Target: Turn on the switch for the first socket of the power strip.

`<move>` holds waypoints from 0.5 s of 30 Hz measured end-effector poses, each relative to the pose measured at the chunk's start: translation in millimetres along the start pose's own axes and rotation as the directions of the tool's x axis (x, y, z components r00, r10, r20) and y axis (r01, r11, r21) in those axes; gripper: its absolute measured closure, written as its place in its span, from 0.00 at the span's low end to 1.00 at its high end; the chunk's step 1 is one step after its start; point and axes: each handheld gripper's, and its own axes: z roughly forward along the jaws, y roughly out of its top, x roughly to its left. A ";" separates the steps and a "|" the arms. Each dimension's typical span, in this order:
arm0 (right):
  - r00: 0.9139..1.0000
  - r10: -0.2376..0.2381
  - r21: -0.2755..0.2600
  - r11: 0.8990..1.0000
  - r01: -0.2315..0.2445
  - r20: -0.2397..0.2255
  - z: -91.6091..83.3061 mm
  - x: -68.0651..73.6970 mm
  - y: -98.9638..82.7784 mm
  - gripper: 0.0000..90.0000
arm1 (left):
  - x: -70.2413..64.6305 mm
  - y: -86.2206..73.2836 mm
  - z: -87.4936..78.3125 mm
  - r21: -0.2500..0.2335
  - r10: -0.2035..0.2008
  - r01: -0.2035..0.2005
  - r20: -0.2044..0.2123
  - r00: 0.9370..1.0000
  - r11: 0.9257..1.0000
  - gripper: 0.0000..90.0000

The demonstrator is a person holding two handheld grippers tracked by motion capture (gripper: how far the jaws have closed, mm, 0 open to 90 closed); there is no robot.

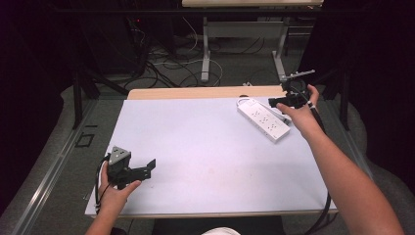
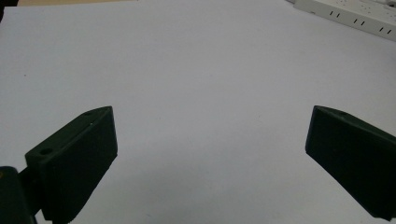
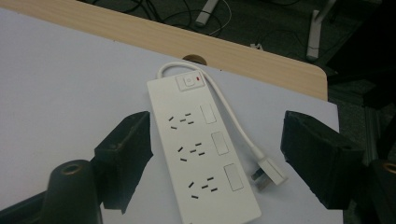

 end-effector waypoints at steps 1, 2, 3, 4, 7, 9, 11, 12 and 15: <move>1.000 -0.009 -0.003 1.000 0.009 0.002 2.3 0.6 0.5 0.28 | 0.1 -0.1 0.1 0.000 -0.001 0.001 -0.001 1.000 1.000 0.02; 1.000 -0.012 -0.003 1.000 0.012 0.002 4.8 1.6 0.9 0.28 | 0.3 -0.2 0.2 0.000 0.000 0.000 -0.002 1.000 1.000 0.02; 1.000 -0.010 -0.002 1.000 0.010 0.002 7.4 3.0 1.3 0.29 | 0.5 -0.3 0.3 -0.001 0.001 -0.001 -0.003 1.000 1.000 0.02; 1.000 -0.010 -0.002 1.000 0.010 0.002 7.4 3.0 1.3 0.29 | 0.5 -0.3 0.3 0.000 0.000 0.000 -0.002 1.000 1.000 0.02; 1.000 -0.022 0.004 1.000 0.022 0.008 17.1 5.8 2.1 0.31 | 0.6 -0.4 0.3 -0.001 0.001 -0.001 -0.004 1.000 1.000 0.03; 1.000 -0.028 -0.001 1.000 0.028 0.011 22.4 6.8 2.5 0.32 | 0.6 -0.6 0.3 -0.002 -0.002 0.002 -0.003 1.000 1.000 0.03; 0.999 -0.033 -0.007 0.999 0.033 0.009 24.1 6.7 2.7 0.33 | 0.7 -0.7 0.4 -0.002 -0.003 0.003 -0.003 1.000 1.000 0.03; 0.999 -0.036 -0.011 0.999 0.036 0.010 26.2 6.6 2.9 0.35 | 0.8 -0.7 0.4 -0.002 -0.003 0.003 -0.004 1.000 1.000 0.03; 1.000 -0.026 -0.018 0.999 0.026 0.006 31.4 7.1 3.7 0.40 | 1.1 -0.9 0.4 -0.002 -0.002 0.002 -0.006 1.000 1.000 0.03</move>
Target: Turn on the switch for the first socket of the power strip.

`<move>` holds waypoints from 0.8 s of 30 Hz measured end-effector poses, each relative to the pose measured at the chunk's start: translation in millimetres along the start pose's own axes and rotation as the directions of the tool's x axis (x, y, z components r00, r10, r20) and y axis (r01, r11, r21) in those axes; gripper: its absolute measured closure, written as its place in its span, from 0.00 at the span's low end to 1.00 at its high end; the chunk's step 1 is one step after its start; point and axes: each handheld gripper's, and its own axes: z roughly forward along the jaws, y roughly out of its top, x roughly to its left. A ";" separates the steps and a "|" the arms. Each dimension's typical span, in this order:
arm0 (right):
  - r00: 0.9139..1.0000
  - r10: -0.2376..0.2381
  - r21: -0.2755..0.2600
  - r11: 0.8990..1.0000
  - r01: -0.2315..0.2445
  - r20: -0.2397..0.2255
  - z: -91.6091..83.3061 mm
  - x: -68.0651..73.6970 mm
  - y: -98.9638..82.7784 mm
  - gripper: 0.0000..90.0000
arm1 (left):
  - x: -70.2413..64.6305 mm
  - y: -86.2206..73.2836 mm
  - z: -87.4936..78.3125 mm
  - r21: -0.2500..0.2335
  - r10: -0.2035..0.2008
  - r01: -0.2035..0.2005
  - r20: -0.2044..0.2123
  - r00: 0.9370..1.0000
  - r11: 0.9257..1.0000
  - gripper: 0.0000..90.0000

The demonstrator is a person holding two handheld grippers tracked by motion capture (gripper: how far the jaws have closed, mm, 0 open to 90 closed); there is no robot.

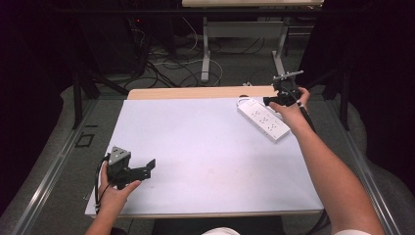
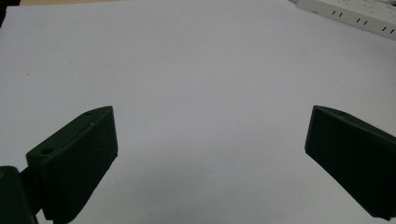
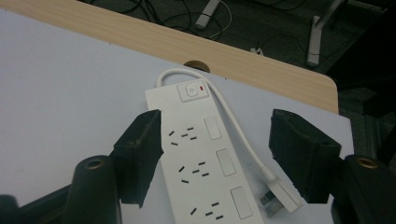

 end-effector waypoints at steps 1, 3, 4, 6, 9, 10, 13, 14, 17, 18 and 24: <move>1.000 -0.003 -0.003 1.000 0.003 0.003 1.6 -0.4 0.2 0.41 | 0.1 -0.1 0.0 0.000 0.000 0.000 0.000 1.000 1.000 0.03; 1.000 0.000 -0.007 1.000 0.000 0.003 6.7 -0.5 0.6 0.43 | 0.1 -0.2 0.1 0.001 0.000 0.000 0.000 1.000 1.000 0.03; 1.000 0.000 -0.007 1.000 0.000 0.003 6.7 -0.5 0.6 0.43 | 0.2 -0.2 0.1 0.000 0.000 0.000 -0.001 1.000 1.000 0.03; 1.000 0.004 -0.008 1.000 -0.004 0.004 9.7 -0.9 0.8 0.44 | 0.3 -0.3 0.3 0.001 0.000 0.000 -0.001 1.000 1.000 0.03; 1.000 0.009 -0.003 1.000 -0.009 0.016 15.9 -1.7 0.4 0.45 | 0.6 -0.4 0.3 -0.002 0.001 -0.001 -0.001 1.000 1.000 0.03; 1.000 0.008 -0.003 1.000 -0.007 0.020 17.4 -2.3 0.3 0.46 | 0.7 -0.5 0.2 -0.004 -0.001 0.001 0.000 1.000 1.000 0.03; 1.000 0.002 -0.002 1.000 -0.002 0.026 20.0 -3.4 0.1 0.47 | 0.8 -0.7 0.0 -0.004 -0.002 0.002 -0.002 1.000 1.000 0.03; 0.999 0.005 -0.005 1.000 -0.005 0.034 22.7 -4.0 0.0 0.48 | 1.0 -0.8 -0.2 -0.005 -0.003 0.003 -0.003 1.000 1.000 0.03; 0.999 0.006 -0.007 1.000 -0.005 0.036 25.5 -5.3 0.2 0.49 | 1.1 -0.9 -0.4 -0.004 -0.005 0.005 -0.004 1.000 1.000 0.03; 0.999 0.015 -0.002 1.000 -0.015 0.041 28.3 -6.5 0.5 0.50 | 1.3 -0.9 -0.5 -0.001 -0.004 0.004 -0.005 1.000 1.000 0.03; 0.999 0.044 0.023 0.999 -0.044 0.024 38.5 -10.7 -0.8 0.52 | 1.5 -1.3 0.0 -0.002 -0.009 0.009 -0.007 1.000 1.000 0.03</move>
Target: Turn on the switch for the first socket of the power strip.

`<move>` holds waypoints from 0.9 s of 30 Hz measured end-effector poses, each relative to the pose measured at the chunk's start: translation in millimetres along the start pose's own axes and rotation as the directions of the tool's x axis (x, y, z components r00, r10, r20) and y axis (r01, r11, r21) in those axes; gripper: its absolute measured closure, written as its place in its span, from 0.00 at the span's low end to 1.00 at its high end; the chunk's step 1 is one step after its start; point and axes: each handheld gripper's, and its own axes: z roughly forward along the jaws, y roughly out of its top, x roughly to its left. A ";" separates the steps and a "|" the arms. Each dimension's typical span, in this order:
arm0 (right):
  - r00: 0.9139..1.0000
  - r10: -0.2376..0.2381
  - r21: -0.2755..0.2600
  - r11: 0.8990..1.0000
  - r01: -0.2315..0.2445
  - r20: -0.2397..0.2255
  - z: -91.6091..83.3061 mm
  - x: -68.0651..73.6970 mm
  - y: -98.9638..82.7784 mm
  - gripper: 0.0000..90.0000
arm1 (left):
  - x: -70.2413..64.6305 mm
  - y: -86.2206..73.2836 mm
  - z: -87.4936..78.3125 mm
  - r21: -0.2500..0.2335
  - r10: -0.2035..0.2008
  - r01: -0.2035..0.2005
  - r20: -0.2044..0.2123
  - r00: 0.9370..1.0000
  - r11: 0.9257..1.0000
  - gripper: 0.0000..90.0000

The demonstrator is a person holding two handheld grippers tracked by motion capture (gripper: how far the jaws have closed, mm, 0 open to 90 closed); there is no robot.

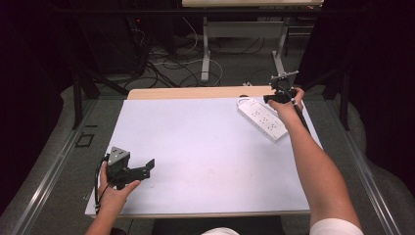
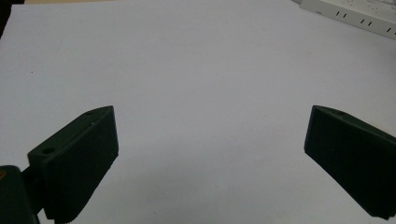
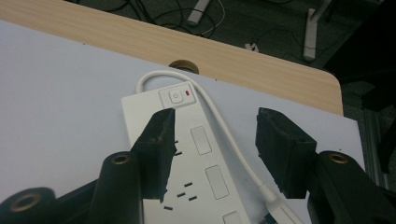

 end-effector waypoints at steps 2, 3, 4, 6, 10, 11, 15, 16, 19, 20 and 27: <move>1.000 0.001 0.008 1.000 -0.001 0.000 3.4 -2.0 -0.4 0.53 | 0.3 -0.2 0.2 0.002 -0.003 0.003 -0.001 1.000 1.000 0.03; 1.000 0.001 0.011 1.000 -0.001 0.003 5.0 -3.0 -0.8 0.53 | 0.6 -0.2 0.1 0.002 -0.001 0.002 -0.003 1.000 1.000 0.03; 1.000 0.001 0.014 1.000 -0.001 0.003 7.0 -3.7 -1.1 0.53 | 0.8 -0.1 -0.1 0.003 -0.003 0.003 -0.003 1.000 1.000 0.03; 1.000 -0.002 0.023 1.000 0.002 0.002 10.8 -4.9 -2.1 0.54 | 0.7 -0.3 0.1 -0.003 -0.011 0.011 -0.005 1.000 1.000 0.03; 1.000 -0.013 0.036 0.999 0.013 -0.001 16.7 -5.9 -3.3 0.55 | 0.7 -0.2 -0.2 0.009 -0.004 0.004 -0.001 1.000 1.000 0.04; 1.000 -0.013 0.039 0.999 0.013 0.002 17.5 -6.0 -3.4 0.55 | 0.7 -0.2 -0.2 0.009 -0.004 0.004 -0.001 1.000 1.000 0.04; 1.000 -0.014 0.046 0.999 0.014 0.006 23.0 -8.3 -4.1 0.55 | 0.0 -0.1 0.7 0.002 -0.013 0.013 -0.004 1.000 1.000 0.04; 1.000 -0.013 0.051 0.999 0.013 -0.001 24.3 -9.2 -4.4 0.56 | 0.5 0.3 0.4 0.012 -0.007 0.007 -0.004 1.000 1.000 0.04; 0.999 -0.016 0.054 0.998 0.018 -0.033 28.1 -11.5 -5.0 0.57 | 0.3 0.3 1.0 0.010 -0.009 0.009 -0.006 1.000 1.000 0.04; 0.999 -0.010 0.052 0.999 0.012 -0.042 29.9 -12.2 -5.4 0.58 | 0.2 0.4 1.2 0.011 -0.010 0.010 -0.006 1.000 1.000 0.04; 0.999 0.003 0.046 0.999 -0.001 -0.048 37.5 -15.0 -6.6 0.58 | -0.6 0.2 2.9 0.012 -0.015 0.015 -0.006 1.000 1.000 0.04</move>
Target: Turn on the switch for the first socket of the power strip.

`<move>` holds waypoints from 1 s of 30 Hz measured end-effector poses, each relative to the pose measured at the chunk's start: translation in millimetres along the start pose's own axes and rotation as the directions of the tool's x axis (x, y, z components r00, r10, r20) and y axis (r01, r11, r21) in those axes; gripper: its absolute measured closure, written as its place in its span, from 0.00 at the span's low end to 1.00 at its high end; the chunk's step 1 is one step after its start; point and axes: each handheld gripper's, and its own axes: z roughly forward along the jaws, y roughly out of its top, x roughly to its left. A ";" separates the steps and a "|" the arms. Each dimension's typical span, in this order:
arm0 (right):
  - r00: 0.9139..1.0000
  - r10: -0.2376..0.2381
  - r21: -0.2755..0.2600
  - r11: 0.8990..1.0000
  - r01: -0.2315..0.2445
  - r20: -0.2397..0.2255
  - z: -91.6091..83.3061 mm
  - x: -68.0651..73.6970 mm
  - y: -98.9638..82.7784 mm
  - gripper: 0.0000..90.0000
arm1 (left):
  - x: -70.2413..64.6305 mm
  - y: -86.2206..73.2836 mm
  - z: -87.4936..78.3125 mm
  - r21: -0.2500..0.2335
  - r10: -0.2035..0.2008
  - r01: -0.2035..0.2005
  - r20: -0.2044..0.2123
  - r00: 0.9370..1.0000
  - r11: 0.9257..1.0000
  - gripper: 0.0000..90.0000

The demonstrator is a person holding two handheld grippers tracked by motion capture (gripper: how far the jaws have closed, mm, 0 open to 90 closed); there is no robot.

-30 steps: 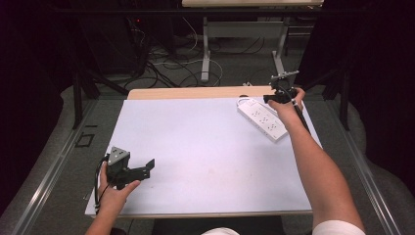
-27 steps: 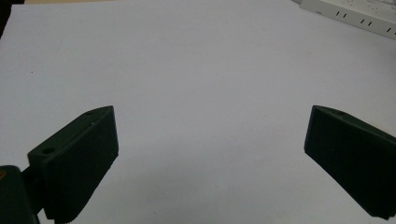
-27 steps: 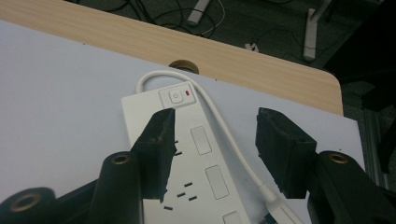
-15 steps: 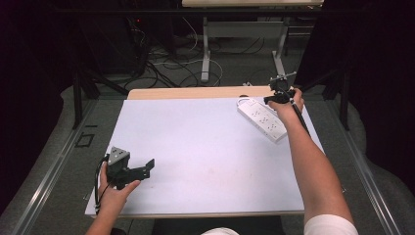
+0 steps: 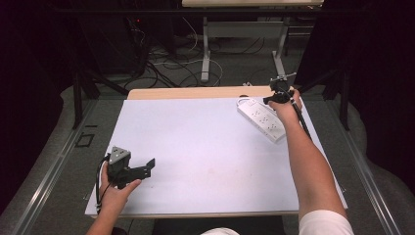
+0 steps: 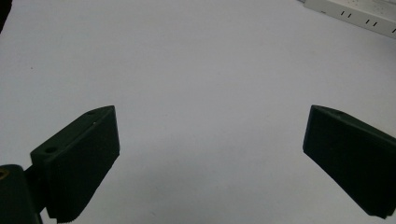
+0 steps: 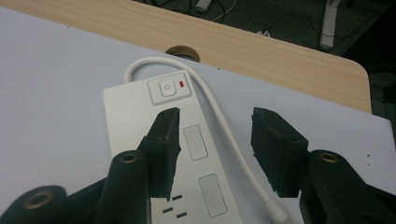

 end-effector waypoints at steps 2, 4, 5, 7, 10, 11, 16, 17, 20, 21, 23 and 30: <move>1.000 0.005 -0.002 1.000 -0.005 0.001 1.6 -0.1 -0.1 0.58 | 0.4 0.0 -0.6 0.008 0.002 -0.002 0.003 1.000 1.000 0.04; 1.000 0.005 -0.004 1.000 -0.005 0.009 4.0 -0.1 -0.7 0.58 | 0.6 -0.4 -0.6 0.005 0.001 -0.001 0.002 1.000 1.000 0.04; 1.000 0.008 -0.003 1.000 -0.007 0.023 6.7 0.3 -1.6 0.58 | 0.7 -0.5 -0.7 0.004 0.000 0.000 0.000 1.000 1.000 0.04; 1.000 0.009 0.001 1.000 -0.009 0.023 9.6 -0.3 -2.3 0.58 | 0.9 -0.7 -0.8 0.003 0.000 0.000 0.000 1.000 1.000 0.04; 1.000 0.017 0.009 1.000 -0.017 0.026 12.0 -0.8 -3.0 0.58 | 1.7 -0.8 -1.4 0.006 0.008 -0.008 -0.001 1.000 1.000 0.04; 0.999 0.032 0.008 0.999 -0.032 0.016 15.0 -1.7 -3.7 0.58 | 1.6 -0.9 -1.5 0.007 0.008 -0.008 -0.001 1.000 1.000 0.04; 0.999 0.031 0.006 1.000 -0.031 0.012 20.1 -2.8 -4.5 0.57 | 1.7 -1.5 -1.7 0.008 0.003 -0.003 -0.006 1.000 1.000 0.04; 0.999 0.033 0.007 0.999 -0.033 0.014 21.5 -3.2 -4.8 0.56 | 2.0 -1.4 -2.2 0.014 0.003 -0.003 -0.005 1.000 1.000 0.04; 0.999 0.039 0.016 0.999 -0.040 0.013 25.2 -5.0 -6.0 0.56 | 1.8 -1.8 -1.6 0.003 -0.003 0.003 -0.010 1.000 1.000 0.05; 0.999 0.049 0.024 0.998 -0.049 0.005 28.1 -5.9 -7.3 0.57 | 2.2 -1.7 -2.2 0.010 0.001 -0.001 -0.008 1.000 1.000 0.05; 0.998 0.056 0.032 0.998 -0.056 -0.007 30.3 -6.0 -8.2 0.59 | 1.6 -1.9 -1.9 0.002 -0.009 0.009 -0.009 1.000 1.000 0.05; 0.994 0.090 0.046 0.995 -0.088 -0.053 39.4 -5.1 -11.3 0.64 | 1.4 -2.2 -2.7 0.007 -0.009 0.009 -0.010 1.000 1.000 0.05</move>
